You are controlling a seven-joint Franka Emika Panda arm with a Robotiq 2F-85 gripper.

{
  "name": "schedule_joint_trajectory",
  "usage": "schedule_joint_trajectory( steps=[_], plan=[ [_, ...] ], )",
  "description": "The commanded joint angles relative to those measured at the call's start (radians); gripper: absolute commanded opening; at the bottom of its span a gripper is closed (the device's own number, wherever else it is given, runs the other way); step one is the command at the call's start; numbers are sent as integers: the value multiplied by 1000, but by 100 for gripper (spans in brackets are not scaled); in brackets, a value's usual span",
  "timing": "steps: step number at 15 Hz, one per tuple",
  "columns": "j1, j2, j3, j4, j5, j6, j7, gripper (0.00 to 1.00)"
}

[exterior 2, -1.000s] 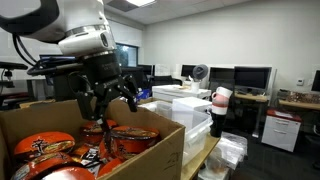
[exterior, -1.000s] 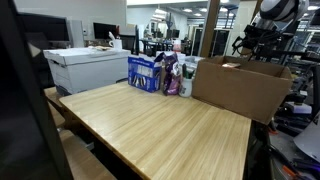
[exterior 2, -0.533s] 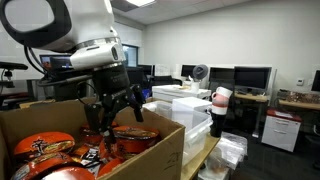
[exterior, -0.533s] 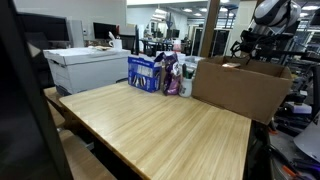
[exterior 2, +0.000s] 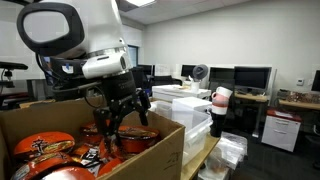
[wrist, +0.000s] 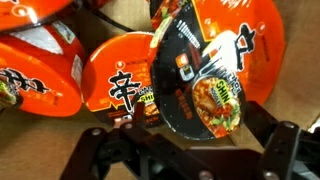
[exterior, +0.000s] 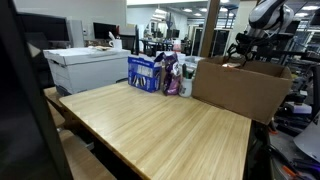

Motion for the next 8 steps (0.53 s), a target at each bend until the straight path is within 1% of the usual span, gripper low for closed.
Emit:
schedule_joint_trajectory(
  steps=[1,3,8],
  plan=[
    [53,18,-20,-12,61,33,2,100],
    [71,20,-21,-20,75,31,-6,100],
    [99,34,-19,-32,66,25,-10,100]
  ],
)
